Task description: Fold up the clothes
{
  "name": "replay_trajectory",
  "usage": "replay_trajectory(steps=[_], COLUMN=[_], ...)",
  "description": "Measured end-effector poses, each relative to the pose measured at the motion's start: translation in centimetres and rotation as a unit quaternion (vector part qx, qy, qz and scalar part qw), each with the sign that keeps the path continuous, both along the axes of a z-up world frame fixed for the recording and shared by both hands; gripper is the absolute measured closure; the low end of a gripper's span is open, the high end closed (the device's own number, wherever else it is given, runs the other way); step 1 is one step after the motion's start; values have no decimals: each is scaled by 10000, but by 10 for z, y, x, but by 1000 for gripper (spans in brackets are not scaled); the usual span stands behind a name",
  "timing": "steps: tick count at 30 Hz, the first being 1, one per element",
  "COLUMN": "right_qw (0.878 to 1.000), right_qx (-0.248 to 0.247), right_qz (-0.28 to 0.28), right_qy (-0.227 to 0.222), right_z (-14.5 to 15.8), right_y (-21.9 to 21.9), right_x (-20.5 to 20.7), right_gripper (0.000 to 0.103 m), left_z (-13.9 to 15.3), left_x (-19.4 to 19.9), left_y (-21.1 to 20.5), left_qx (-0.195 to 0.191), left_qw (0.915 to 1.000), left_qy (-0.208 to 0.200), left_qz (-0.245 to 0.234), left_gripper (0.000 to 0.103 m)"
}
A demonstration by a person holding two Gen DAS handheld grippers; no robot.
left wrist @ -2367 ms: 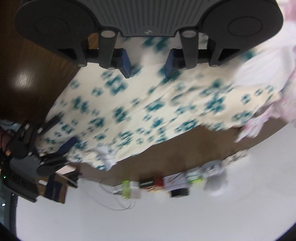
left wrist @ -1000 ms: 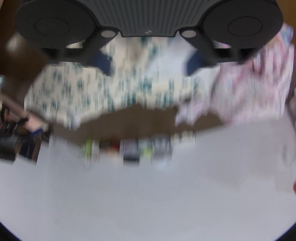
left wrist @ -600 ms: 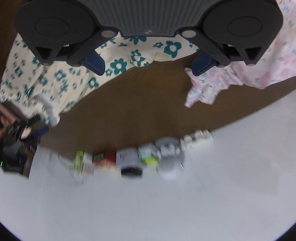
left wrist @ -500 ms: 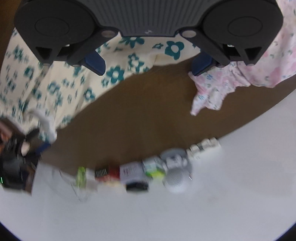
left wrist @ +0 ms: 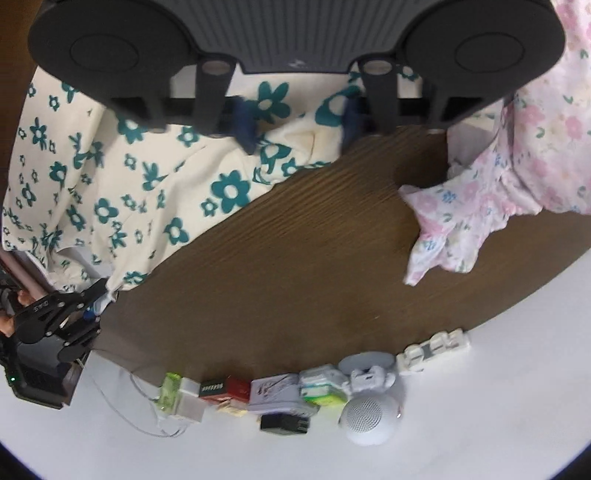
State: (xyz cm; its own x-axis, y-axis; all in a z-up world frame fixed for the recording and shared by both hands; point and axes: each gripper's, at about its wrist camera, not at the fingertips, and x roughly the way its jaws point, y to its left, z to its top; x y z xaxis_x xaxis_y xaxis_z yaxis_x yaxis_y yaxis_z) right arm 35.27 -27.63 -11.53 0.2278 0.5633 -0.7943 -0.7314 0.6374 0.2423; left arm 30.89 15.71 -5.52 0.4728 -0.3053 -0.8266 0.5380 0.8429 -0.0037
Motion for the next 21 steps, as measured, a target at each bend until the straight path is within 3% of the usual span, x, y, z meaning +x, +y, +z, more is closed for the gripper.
replay_trajectory(steps=[5,10,13,16,18,21], right_qw=[9995,9922,9780,9509,9343,9259], right_qx=[-36,26,67,-312,-645,-993], right_qz=[11,225,475,787,1089,1370], right_qy=[-325,-1224,-2032,-2977,-3333,-3378], right_z=[12,46,76,86,78,54], right_y=[1,-2,-4,-1,2,5], right_x=[-11,-48,-91,-144,-177,-209], right_gripper=[96,97,97,97,97,97], left_z=[6,35,53,57,47,26], left_x=[-19,-68,-113,-165,-193,-215], left_y=[-8,-13,-12,-16,-18,-20], left_qx=[155,335,381,545,663,765], left_qw=[9986,9856,9719,9552,9509,9543], left_qy=[-485,-1616,-2281,-2862,-2961,-2836], left_qz=[-133,-357,-429,-513,-608,-560], left_gripper=[90,95,95,95,95,95])
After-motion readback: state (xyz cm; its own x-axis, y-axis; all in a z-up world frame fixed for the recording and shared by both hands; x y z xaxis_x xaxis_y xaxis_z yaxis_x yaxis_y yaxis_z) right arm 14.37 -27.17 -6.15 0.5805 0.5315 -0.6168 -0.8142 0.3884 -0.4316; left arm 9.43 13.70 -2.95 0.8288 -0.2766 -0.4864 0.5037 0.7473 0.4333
